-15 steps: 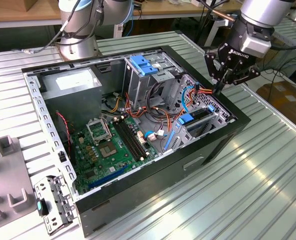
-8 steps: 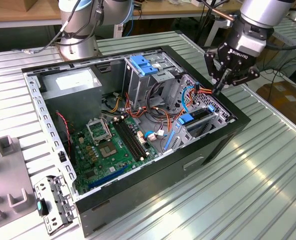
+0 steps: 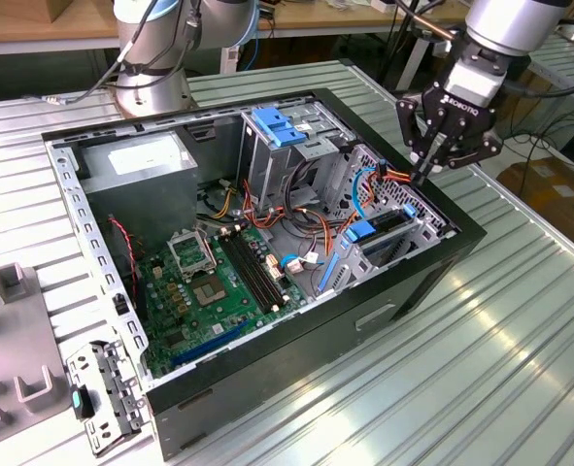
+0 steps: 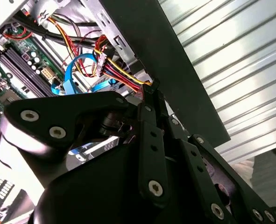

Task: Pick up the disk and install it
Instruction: 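Insert the first disk wire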

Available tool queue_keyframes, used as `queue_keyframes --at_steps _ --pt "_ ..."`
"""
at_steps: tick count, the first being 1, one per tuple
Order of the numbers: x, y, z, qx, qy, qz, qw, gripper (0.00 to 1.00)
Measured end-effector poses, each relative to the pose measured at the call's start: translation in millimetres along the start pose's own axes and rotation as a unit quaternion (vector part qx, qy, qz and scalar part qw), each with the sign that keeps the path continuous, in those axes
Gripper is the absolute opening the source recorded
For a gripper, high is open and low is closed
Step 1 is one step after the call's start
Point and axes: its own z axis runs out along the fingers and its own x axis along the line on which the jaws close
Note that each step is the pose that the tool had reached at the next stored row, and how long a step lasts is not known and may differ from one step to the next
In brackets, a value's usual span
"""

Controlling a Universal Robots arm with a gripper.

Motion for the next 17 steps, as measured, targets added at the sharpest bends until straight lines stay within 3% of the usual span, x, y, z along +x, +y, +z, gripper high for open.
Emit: queue_keyframes --at_steps 3,8,13,15,17 --pt "-2.9 6.4 0.1 -0.0001 -0.0001 0.006 0.99998 0.16" --pt "-3.4 7.5 0.2 -0.0006 -0.0003 0.034 0.99943 0.16" --pt "-3.4 7.5 0.5 -0.0012 -0.0006 0.069 0.99759 0.16" --pt "-3.4 7.5 0.8 -0.0016 -0.0009 0.093 0.99566 0.16" --pt "-3.4 7.5 0.9 -0.0017 -0.001 0.106 0.99441 0.16"
